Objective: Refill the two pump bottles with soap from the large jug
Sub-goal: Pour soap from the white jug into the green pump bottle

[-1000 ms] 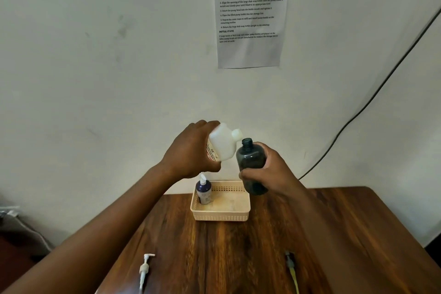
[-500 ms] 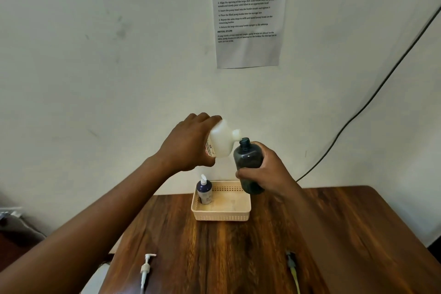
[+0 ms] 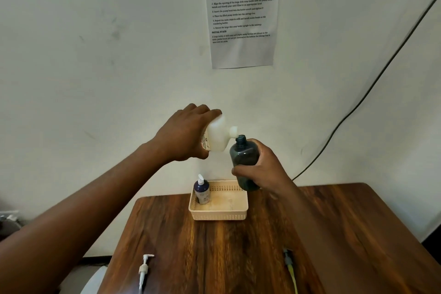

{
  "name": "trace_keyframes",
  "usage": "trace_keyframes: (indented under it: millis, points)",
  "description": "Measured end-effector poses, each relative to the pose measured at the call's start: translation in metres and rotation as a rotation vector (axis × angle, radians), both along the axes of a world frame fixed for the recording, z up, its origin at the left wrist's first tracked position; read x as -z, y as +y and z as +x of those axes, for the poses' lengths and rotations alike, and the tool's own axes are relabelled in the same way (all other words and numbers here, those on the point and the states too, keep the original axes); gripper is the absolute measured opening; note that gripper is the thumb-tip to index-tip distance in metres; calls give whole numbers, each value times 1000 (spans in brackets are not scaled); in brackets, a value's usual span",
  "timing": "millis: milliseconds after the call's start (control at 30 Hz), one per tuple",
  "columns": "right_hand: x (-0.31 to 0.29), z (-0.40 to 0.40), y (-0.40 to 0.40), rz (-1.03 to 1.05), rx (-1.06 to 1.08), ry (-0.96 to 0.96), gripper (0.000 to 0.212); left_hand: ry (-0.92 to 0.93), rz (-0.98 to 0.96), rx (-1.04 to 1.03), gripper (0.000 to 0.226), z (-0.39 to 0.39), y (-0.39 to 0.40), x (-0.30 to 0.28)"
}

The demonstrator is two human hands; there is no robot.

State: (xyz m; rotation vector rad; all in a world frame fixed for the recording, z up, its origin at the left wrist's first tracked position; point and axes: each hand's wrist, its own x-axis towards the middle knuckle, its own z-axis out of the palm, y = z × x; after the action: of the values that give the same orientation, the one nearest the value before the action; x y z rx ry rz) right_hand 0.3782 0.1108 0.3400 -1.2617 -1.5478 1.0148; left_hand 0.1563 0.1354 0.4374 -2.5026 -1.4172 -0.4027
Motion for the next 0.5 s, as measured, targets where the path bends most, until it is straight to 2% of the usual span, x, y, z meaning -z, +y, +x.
trace_keyframes:
  millis: [167,500]
  points:
    - [-3,-1,0,2,2,-3,57,50,13,5,99,0,0,-9]
    - [-11,0,-3,33,14,3,56,82,10,6,98,2,-2,-21]
